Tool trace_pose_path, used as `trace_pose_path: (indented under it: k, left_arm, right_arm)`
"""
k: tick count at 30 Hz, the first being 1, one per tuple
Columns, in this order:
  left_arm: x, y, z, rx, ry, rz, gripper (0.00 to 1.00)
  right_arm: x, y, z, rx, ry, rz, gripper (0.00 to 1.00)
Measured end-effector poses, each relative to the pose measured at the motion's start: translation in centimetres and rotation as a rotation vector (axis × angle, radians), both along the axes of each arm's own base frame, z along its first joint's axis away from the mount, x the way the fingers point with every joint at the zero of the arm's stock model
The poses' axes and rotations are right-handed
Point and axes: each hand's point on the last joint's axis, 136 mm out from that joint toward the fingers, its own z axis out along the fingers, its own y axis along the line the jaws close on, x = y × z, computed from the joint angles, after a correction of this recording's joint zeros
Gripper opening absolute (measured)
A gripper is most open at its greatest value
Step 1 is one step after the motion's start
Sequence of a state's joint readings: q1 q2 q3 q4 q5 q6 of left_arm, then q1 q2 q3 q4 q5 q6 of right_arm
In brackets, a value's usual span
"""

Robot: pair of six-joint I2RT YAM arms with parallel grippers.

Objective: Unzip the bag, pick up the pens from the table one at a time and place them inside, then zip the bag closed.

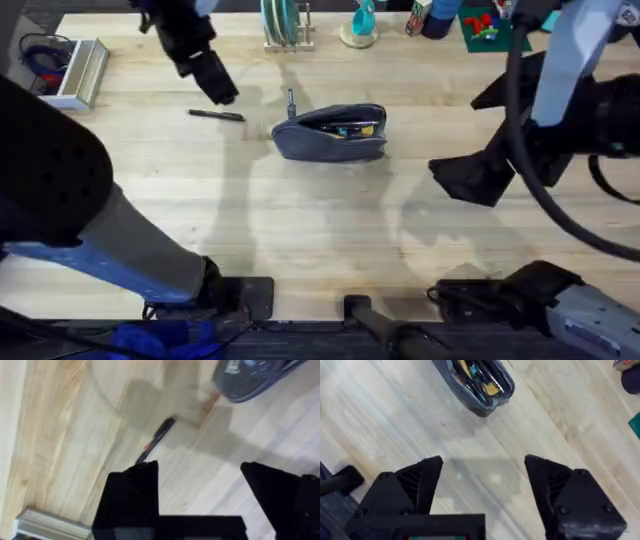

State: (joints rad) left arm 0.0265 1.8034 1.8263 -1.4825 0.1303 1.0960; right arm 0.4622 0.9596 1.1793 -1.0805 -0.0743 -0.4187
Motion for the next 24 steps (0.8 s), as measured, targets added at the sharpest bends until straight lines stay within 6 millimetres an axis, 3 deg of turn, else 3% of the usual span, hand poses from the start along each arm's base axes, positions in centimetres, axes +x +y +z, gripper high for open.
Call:
trace_pose_path:
  k: [3,5,7,10,20,24]
  left_arm:
    - [0.5,1.5,0.1,0.003,-0.022,0.026,0.989]
    - [0.8,2.5,0.1,0.005,-0.035,0.045,0.819]
    - [1.0,3.2,0.1,0.007,-0.046,0.059,0.787]
    - [1.0,4.0,0.1,0.008,-0.047,0.077,0.924]
    - [1.1,4.2,0.1,0.008,-0.048,0.082,0.963]
    - [1.4,4.3,-1.1,0.005,-0.014,0.082,0.995]
  right_arm:
    - [0.0,0.0,0.0,0.000,0.000,0.000,0.996]
    - [0.0,0.0,0.0,0.000,0.000,0.000,0.996]
    - [0.0,0.0,0.0,0.000,0.000,0.000,0.996]
    - [0.0,0.0,0.0,0.000,0.000,0.000,0.996]
    - [0.0,0.0,0.0,0.000,0.000,0.000,0.995]
    - [0.0,0.0,0.0,0.000,0.000,0.000,0.995]
